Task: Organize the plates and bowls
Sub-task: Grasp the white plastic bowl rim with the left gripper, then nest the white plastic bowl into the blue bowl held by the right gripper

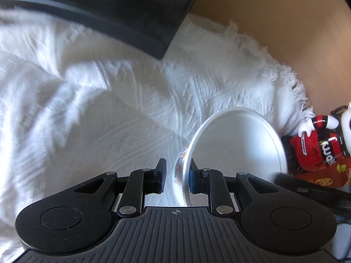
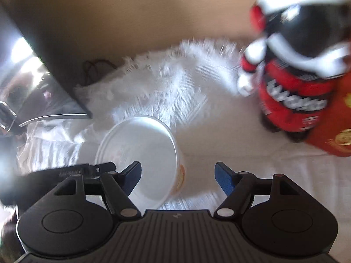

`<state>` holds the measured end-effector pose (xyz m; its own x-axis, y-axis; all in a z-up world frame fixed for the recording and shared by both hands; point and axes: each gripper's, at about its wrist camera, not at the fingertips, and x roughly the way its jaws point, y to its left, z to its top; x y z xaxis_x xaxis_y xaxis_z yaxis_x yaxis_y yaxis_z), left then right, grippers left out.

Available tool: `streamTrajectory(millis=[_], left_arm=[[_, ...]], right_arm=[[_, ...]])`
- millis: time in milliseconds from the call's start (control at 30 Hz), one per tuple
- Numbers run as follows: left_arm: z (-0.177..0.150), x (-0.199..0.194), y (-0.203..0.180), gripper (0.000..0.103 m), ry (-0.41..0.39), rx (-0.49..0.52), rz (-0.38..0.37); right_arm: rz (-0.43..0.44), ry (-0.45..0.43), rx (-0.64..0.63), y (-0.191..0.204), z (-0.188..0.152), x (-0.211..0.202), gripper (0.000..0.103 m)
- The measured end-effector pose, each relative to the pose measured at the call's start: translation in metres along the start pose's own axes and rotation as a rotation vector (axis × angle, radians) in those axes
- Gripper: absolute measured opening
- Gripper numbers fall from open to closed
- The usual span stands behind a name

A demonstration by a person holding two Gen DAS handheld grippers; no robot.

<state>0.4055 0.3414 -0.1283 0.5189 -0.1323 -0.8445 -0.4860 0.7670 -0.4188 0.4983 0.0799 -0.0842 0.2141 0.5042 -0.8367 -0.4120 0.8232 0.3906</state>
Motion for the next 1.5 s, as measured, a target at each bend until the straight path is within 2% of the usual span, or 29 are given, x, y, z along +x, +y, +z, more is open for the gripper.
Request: streamTrajectory(millis=[100, 167, 233, 333, 600, 767, 900, 1100, 1167, 1233, 1367, 1433, 1500], left_arm=[[0.000, 0.015, 0.000, 0.023, 0.039, -0.012, -0.047], [-0.003, 0.014, -0.005, 0.031, 0.038, 0.005, -0.054], [-0.008, 0.001, -0.015, 0.032, -0.005, 0.052, -0.022], [-0.014, -0.022, -0.030, 0.030, -0.048, 0.083, -0.037], [-0.048, -0.088, -0.092, 0.030, -0.036, 0.180, -0.158], [-0.081, -0.106, -0.133, 0.030, 0.019, 0.291, -0.171], [-0.110, -0.116, -0.142, 0.027, 0.110, 0.367, -0.196], [-0.165, -0.114, -0.145, 0.027, 0.229, 0.489, -0.178], [-0.179, -0.105, -0.141, 0.026, 0.272, 0.493, -0.173], [-0.188, -0.096, -0.136, 0.021, 0.312, 0.474, -0.174], [-0.191, -0.092, -0.128, 0.019, 0.321, 0.441, -0.178], [-0.191, -0.095, -0.128, 0.023, 0.303, 0.448, -0.158], [-0.189, -0.097, -0.128, 0.022, 0.293, 0.445, -0.154]], right_arm=[[-0.026, 0.077, 0.033, 0.002, 0.001, 0.044, 0.074], [-0.013, 0.120, 0.075, 0.001, -0.002, 0.059, 0.070], [0.010, 0.134, 0.089, 0.004, -0.009, 0.058, 0.057], [0.019, 0.098, 0.028, 0.012, -0.020, 0.032, 0.047], [0.010, -0.096, 0.006, -0.002, -0.052, -0.087, 0.047], [-0.031, -0.155, 0.027, -0.020, -0.084, -0.150, 0.047], [-0.051, -0.171, 0.038, -0.032, -0.114, -0.181, 0.047], [-0.077, -0.128, 0.059, -0.047, -0.164, -0.201, 0.047], [-0.085, -0.108, 0.075, -0.054, -0.177, -0.201, 0.047], [-0.094, -0.090, 0.107, -0.062, -0.187, -0.195, 0.047], [-0.105, -0.045, 0.156, -0.078, -0.204, -0.184, 0.047], [-0.121, -0.038, 0.157, -0.082, -0.210, -0.182, 0.047], [-0.127, -0.037, 0.156, -0.082, -0.213, -0.182, 0.047]])
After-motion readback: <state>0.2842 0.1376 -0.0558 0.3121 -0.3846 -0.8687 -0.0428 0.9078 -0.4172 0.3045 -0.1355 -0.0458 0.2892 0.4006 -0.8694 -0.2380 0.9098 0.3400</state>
